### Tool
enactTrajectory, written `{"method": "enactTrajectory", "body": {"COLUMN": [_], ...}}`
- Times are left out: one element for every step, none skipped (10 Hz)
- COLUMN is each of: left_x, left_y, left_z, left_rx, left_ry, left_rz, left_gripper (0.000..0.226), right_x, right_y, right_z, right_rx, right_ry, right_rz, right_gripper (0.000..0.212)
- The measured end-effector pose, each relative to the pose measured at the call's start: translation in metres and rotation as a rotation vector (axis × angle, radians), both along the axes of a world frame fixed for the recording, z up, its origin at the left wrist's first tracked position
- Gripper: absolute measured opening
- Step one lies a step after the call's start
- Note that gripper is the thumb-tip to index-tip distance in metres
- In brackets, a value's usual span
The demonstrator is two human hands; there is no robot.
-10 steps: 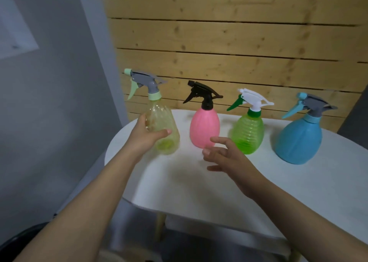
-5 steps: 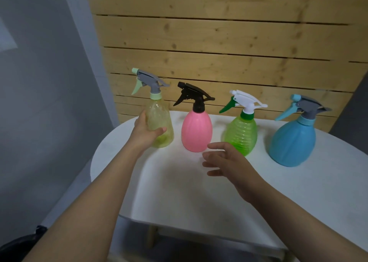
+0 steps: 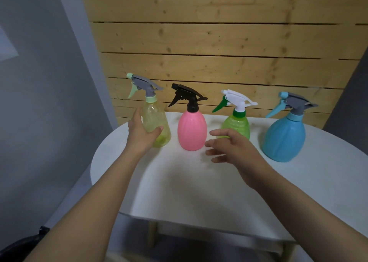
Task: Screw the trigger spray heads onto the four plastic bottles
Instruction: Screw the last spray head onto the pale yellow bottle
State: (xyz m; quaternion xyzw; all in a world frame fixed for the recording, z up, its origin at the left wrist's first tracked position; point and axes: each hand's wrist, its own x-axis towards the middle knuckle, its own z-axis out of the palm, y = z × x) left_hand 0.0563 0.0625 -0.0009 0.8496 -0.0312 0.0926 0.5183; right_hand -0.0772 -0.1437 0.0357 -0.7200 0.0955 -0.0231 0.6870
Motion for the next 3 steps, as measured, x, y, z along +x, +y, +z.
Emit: {"method": "enactTrajectory", "body": {"left_x": [-0.017,-0.035,-0.051], "left_y": [-0.005,-0.014,-0.033], "left_z": [0.01,0.019,0.029], "left_rx": [0.024,-0.013,-0.034], "left_ry": [-0.185,-0.255,-0.206], "left_rz": [0.109,0.048,-0.041], "left_gripper": [0.064,0.047,0.037], "right_x": [-0.012,-0.033,-0.066], "right_y": [-0.007,-0.015,-0.026], "right_z": [0.033,0.071,0.113], "right_rx": [-0.002,0.021,0.075], "right_ry": [-0.146,-0.37,-0.645], "right_rz": [0.006,0.001,0.032], "right_gripper": [0.016,0.015,0.012]}}
